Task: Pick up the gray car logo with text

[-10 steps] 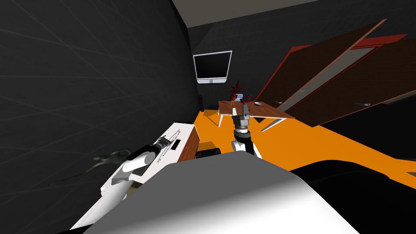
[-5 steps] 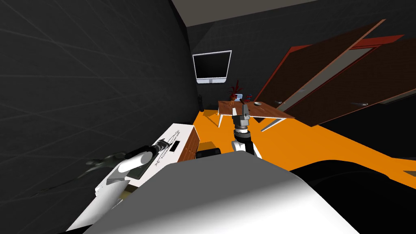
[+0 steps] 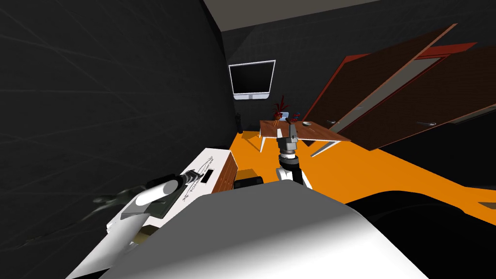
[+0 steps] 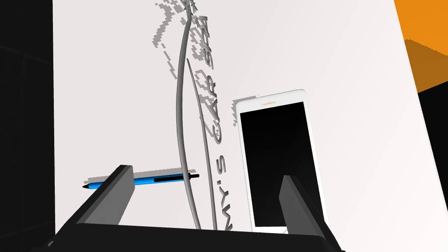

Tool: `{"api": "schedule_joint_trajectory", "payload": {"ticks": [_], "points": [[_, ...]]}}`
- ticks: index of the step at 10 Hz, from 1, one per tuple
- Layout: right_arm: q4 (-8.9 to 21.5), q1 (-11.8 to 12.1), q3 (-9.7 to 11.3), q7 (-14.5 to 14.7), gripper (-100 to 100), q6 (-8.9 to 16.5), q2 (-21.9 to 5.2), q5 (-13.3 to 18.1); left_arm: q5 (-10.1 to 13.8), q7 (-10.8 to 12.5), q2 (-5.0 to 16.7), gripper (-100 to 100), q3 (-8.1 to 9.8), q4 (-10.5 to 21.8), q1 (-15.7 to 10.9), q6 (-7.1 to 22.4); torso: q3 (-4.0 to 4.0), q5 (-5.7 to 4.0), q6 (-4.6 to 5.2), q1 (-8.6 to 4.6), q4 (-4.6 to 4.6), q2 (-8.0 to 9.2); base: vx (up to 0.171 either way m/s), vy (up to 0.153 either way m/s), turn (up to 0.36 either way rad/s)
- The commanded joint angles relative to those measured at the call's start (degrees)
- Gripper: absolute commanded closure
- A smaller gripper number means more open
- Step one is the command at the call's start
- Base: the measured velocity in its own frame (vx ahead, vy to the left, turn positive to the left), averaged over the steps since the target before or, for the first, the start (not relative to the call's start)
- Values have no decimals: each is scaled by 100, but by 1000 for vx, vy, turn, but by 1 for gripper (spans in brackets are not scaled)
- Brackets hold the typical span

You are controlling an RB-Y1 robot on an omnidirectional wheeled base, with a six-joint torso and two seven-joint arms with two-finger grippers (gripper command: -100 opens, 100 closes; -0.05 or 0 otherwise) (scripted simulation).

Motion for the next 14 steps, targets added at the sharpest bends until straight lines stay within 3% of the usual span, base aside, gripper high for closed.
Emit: {"api": "schedule_joint_trajectory", "payload": {"ticks": [1,6,8,14], "points": [[0,0,0,0,0,0,0,0,170,174,108,-100,20,165,-42,286,0,0,0,0,0,0,33,-6,-18],[0,0,0,0,0,0,0,0,467,405,288,-100,45,477,-143,887,0,0,0,-1,0,0,28,-5,-8],[0,0,0,0,0,0,0,0,721,591,442,-100,64,752,-238,1264,1,0,0,-1,1,2,35,-3,-8],[0,0,0,0,0,0,0,0,1135,865,752,-100,97,1214,-423,2019,-3,1,0,4,-1,-4,39,7,0]]}}
